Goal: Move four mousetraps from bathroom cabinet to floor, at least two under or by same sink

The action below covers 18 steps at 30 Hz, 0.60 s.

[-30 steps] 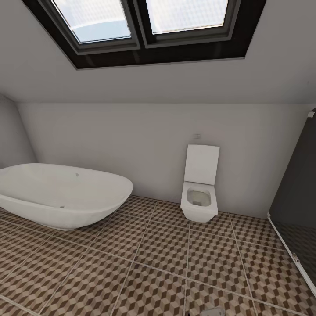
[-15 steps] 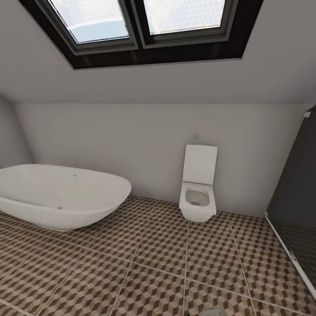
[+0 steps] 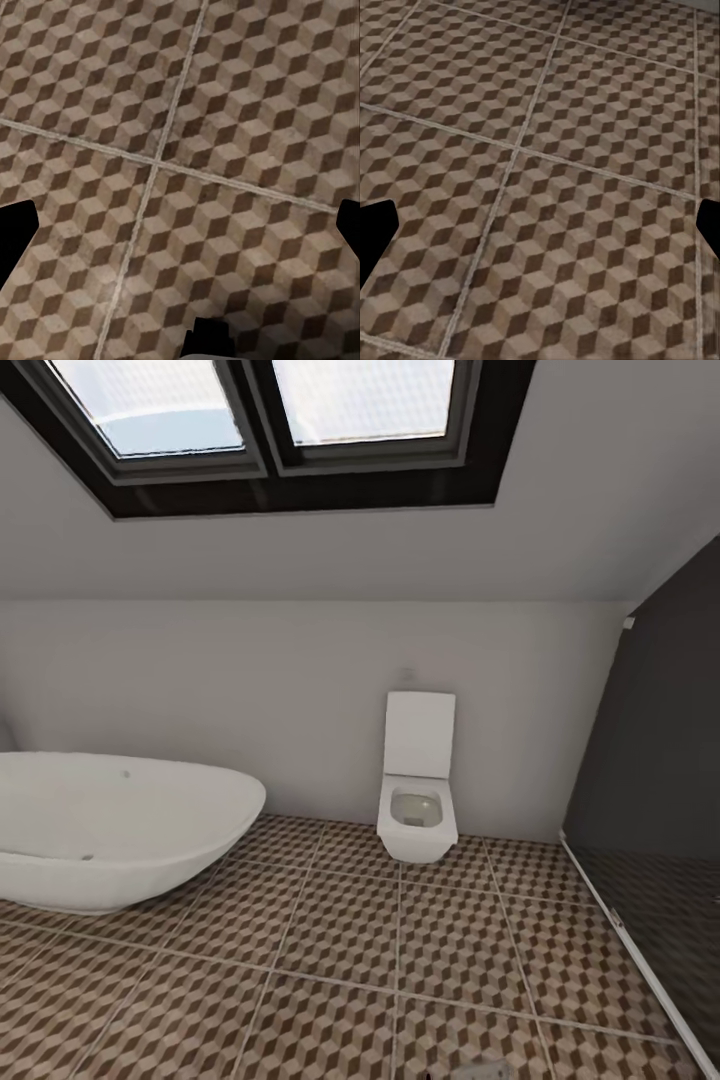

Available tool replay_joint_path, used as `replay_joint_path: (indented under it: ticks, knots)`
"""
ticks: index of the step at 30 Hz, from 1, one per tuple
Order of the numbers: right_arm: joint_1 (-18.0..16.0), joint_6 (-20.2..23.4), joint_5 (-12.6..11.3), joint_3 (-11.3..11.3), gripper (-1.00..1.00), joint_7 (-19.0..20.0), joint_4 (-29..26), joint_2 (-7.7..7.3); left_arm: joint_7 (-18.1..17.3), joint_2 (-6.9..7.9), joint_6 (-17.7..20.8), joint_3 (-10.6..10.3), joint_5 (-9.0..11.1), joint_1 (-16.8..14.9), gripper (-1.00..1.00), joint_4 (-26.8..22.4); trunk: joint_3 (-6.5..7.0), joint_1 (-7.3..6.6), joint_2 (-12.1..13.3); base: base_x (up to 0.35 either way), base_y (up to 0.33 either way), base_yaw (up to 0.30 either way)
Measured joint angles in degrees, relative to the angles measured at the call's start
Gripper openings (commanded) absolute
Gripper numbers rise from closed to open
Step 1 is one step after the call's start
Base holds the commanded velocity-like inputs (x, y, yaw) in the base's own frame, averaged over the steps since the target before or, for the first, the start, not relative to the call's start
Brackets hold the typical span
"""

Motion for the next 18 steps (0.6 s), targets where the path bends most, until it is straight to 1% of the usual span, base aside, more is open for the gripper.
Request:
replay_joint_path:
  ticks: [9, 18]
  knots:
    - [0.0, 0.0, 0.04, 0.0, 1.0, 0.0, 0.0, -0.08, -0.01, 0.05, -0.05, 0.09, 0.0, 0.0, 1.0, 0.08, 0.44, 0.0, 0.0, 0.0, 0.0, -0.191]
    - [-0.01, -0.01, 0.07, 0.0, 1.0, 0.0, 0.02, -0.08, -0.02, 0.06, 0.0, 0.11, 0.07, 0.01, 1.0, 0.1, 0.53, 0.0, 0.0, 0.0, 0.0, -0.027]
